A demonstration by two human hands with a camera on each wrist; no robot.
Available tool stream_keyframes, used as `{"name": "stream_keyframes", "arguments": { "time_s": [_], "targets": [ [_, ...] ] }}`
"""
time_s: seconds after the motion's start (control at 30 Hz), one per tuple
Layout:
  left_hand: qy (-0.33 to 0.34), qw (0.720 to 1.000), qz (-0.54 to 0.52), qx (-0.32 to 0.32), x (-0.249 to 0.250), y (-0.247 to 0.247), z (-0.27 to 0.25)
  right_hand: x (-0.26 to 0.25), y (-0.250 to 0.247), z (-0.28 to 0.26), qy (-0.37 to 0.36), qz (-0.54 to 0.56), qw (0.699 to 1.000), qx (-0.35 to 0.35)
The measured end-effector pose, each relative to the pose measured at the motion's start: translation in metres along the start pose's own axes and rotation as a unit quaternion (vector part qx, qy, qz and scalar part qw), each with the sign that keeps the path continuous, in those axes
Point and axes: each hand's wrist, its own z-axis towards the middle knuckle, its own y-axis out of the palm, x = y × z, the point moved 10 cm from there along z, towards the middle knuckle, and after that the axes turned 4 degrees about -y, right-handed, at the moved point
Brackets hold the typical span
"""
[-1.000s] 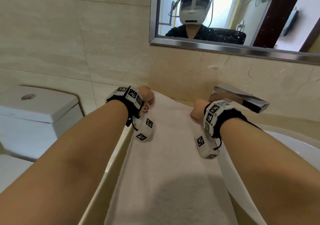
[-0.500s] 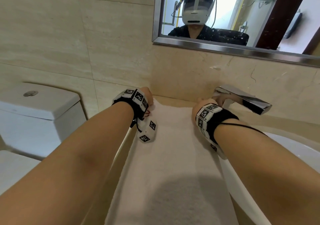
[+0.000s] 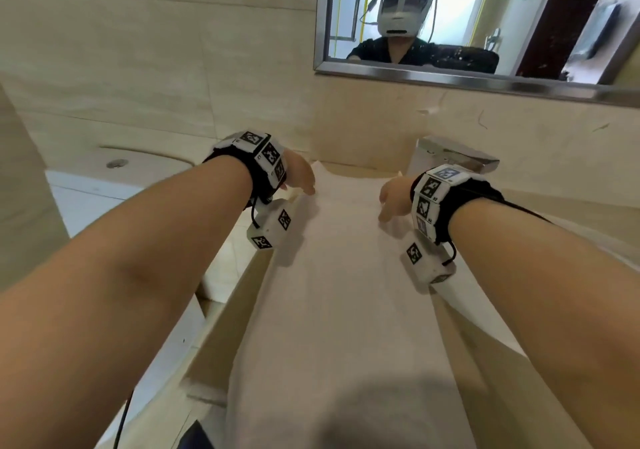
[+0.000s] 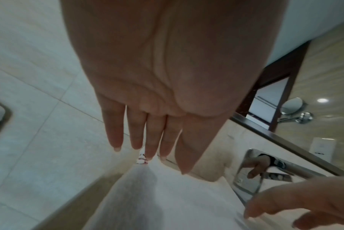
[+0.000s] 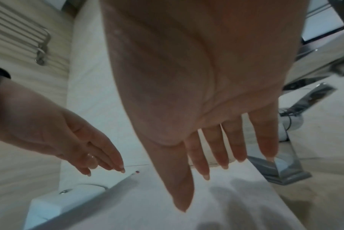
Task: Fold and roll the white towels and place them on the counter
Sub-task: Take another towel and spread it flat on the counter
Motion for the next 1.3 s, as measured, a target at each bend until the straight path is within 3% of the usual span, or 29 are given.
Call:
{"name": "stream_keyframes", "arguments": {
  "time_s": [0.1, 0.3, 0.47, 0.73, 1.17, 1.3],
  "targets": [
    [0.006, 0.996, 0.067, -0.057, 0.000, 0.030, -0.037, -0.011, 0.021, -0.030, -0.006, -0.004, 0.998, -0.065],
    [0.003, 0.969, 0.187, -0.164, -0.013, 0.084, -0.081, -0.033, 0.056, -0.073, -0.028, -0.048, 0.991, -0.120],
    [-0.015, 0.964, 0.217, -0.153, -0.014, 0.108, -0.090, -0.041, 0.074, -0.074, -0.032, -0.070, 0.989, -0.128],
    [-0.028, 0.963, 0.242, -0.117, -0.007, 0.094, -0.050, -0.046, 0.062, -0.039, -0.046, -0.123, 0.988, -0.076],
    [0.023, 0.956, 0.197, -0.214, 0.009, 0.054, 0.061, -0.010, 0.023, 0.071, 0.003, -0.126, 0.989, -0.071],
    [0.034, 0.961, 0.171, -0.216, 0.015, 0.040, 0.088, 0.001, 0.010, 0.105, 0.011, -0.132, 0.989, -0.069]
  ]
}}
